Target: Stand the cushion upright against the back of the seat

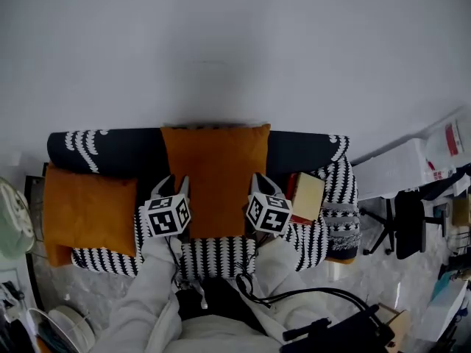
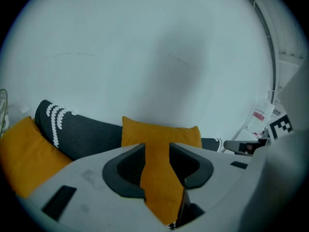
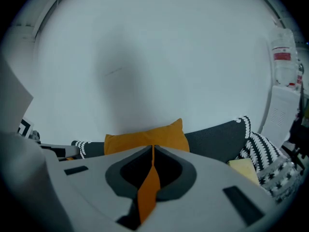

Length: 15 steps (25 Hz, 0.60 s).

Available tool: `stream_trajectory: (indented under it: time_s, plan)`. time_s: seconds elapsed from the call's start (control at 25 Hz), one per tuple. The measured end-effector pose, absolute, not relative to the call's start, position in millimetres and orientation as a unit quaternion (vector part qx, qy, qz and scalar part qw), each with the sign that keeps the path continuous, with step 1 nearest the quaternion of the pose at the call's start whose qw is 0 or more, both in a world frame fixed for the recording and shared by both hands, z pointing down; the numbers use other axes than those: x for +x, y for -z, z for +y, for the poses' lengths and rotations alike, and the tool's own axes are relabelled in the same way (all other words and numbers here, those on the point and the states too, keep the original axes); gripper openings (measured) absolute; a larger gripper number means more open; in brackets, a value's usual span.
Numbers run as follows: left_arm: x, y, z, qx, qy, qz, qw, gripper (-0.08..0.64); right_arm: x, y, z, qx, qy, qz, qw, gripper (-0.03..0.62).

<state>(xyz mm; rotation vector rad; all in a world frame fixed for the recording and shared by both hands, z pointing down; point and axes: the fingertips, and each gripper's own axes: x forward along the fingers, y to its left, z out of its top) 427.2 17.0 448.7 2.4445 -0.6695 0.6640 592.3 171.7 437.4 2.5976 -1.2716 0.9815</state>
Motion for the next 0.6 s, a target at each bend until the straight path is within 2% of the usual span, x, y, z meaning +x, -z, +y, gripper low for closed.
stream_trajectory:
  time_s: [0.12,0.28,0.44,0.6]
  plan:
    - [402,-424,46,0.913,-0.234,-0.229,0.244,0.149,566,-420,182,0.846,-0.318,-0.427,0.033,0.066]
    - [366,-390,73,0.933,-0.224,-0.196,0.203,0.075,529,-398,194,0.849,-0.297,-0.436,0.021,0.066]
    - [346,-365,97,0.946,-0.211,-0.152,0.194,0.032,498,-380,209,0.853,-0.28,-0.44,0.034,0.066]
    - [333,-348,92,0.946,-0.21,-0.183,0.164,0.014,482,-364,212,0.857,-0.265,-0.44,0.037,0.066]
